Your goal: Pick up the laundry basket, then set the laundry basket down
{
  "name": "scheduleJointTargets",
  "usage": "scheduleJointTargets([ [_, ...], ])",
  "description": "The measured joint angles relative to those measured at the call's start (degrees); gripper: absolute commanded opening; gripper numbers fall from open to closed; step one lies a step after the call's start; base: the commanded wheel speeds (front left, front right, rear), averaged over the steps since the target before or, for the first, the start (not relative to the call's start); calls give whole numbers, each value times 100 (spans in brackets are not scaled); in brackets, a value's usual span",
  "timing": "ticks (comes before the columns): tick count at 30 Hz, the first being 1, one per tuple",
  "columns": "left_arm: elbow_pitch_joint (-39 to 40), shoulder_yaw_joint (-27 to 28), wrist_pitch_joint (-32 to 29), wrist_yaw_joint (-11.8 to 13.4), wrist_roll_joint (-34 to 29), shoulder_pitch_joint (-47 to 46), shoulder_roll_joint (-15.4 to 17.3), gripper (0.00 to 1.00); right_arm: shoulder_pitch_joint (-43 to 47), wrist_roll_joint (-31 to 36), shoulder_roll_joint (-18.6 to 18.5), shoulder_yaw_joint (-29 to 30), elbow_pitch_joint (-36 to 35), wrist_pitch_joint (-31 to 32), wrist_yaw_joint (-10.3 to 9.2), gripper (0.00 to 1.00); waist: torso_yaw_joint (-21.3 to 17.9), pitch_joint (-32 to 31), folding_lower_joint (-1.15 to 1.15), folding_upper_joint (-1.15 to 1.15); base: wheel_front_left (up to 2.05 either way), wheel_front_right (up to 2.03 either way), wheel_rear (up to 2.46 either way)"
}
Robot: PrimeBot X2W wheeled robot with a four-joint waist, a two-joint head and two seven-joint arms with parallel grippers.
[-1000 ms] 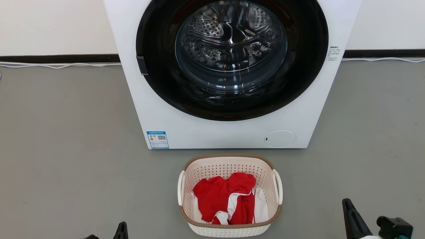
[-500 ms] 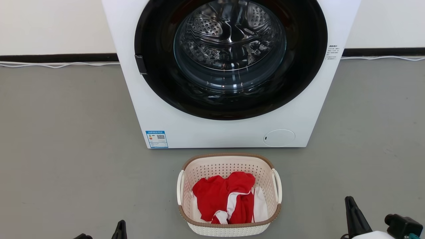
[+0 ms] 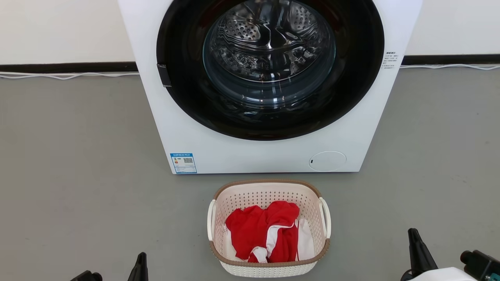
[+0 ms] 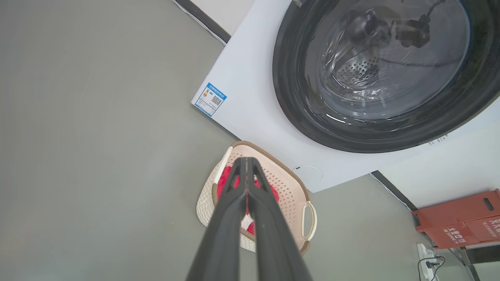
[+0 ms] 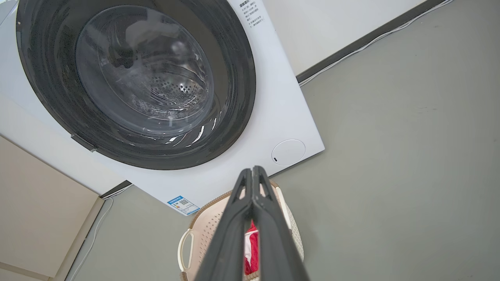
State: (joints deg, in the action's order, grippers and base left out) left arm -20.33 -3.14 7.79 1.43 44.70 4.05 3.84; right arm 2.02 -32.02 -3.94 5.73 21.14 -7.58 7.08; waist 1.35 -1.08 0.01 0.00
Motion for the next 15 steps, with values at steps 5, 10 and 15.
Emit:
scheduleJointTargets([
  [5,18,51,-79,-32,270,-9,-7,0,-4,-348,12,9,-18,55,0,0,-8,7,0,0,0,0,0],
  [10,42,102,-145,-97,560,-61,-14,0,-10,-697,22,20,-45,119,0,0,-16,15,0,0,0,0,0],
  [15,77,133,-254,-148,846,-120,-21,0,-86,-1042,41,36,-67,218,-1,0,-24,22,0,0,0,0,0],
])
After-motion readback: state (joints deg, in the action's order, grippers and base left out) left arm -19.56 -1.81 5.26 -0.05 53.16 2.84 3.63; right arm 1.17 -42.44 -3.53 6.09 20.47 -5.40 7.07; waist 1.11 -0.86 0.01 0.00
